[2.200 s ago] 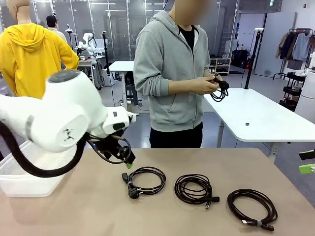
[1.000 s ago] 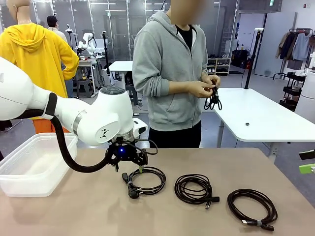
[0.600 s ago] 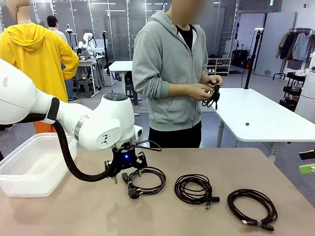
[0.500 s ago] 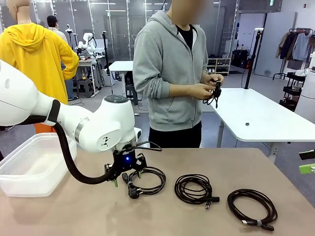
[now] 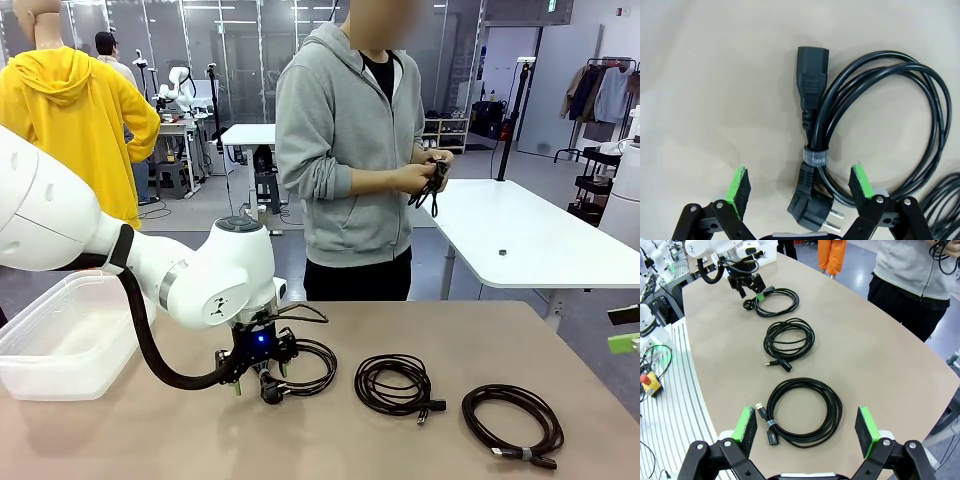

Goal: Organize and store the cables.
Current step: Place the Power Cable into the Organizing box.

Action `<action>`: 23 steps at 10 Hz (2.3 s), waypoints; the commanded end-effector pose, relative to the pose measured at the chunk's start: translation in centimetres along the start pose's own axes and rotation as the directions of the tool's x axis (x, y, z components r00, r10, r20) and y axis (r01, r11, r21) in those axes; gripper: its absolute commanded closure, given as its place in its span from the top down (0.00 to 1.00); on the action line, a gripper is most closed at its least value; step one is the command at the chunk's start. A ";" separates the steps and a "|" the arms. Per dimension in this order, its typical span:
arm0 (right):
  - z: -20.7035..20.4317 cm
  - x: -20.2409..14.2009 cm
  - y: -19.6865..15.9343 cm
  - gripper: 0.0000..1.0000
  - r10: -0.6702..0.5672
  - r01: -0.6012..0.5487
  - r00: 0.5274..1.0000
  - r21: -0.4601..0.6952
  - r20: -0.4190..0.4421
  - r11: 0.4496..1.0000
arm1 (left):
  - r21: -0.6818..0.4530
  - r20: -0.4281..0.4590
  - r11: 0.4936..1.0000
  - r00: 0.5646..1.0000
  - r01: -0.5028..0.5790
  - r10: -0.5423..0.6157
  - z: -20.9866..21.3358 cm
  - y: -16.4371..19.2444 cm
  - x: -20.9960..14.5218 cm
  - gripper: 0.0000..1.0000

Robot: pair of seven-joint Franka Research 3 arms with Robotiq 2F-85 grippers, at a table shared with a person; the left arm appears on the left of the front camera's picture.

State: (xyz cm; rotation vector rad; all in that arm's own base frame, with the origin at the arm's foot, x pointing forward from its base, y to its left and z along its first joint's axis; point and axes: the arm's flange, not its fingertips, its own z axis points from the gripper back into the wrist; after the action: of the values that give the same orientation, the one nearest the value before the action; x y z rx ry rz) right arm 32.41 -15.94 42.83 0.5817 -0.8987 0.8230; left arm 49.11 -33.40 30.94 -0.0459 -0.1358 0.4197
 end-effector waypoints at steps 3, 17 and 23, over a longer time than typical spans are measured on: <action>0.1 0.1 0.0 1.00 0.014 -0.014 1.000 -0.004 0.023 1.000 | -0.012 0.022 1.000 1.000 -0.003 0.003 -0.3 -0.3 1.5 0.86; 0.1 0.1 0.0 1.00 0.014 -0.014 1.000 -0.004 0.023 1.000 | -0.010 0.083 0.959 0.956 0.283 -0.282 10.9 0.8 3.2 0.11; 0.1 0.1 0.0 1.00 0.014 -0.014 1.000 -0.004 0.023 1.000 | -0.007 0.108 0.951 0.946 0.309 -0.307 12.4 0.8 2.9 0.11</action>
State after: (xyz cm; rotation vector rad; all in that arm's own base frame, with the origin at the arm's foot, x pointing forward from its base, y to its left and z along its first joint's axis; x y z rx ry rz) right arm 32.41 -15.94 42.83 0.5818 -0.8986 0.8229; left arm 49.71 -31.18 43.33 -0.0220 -0.2447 0.0879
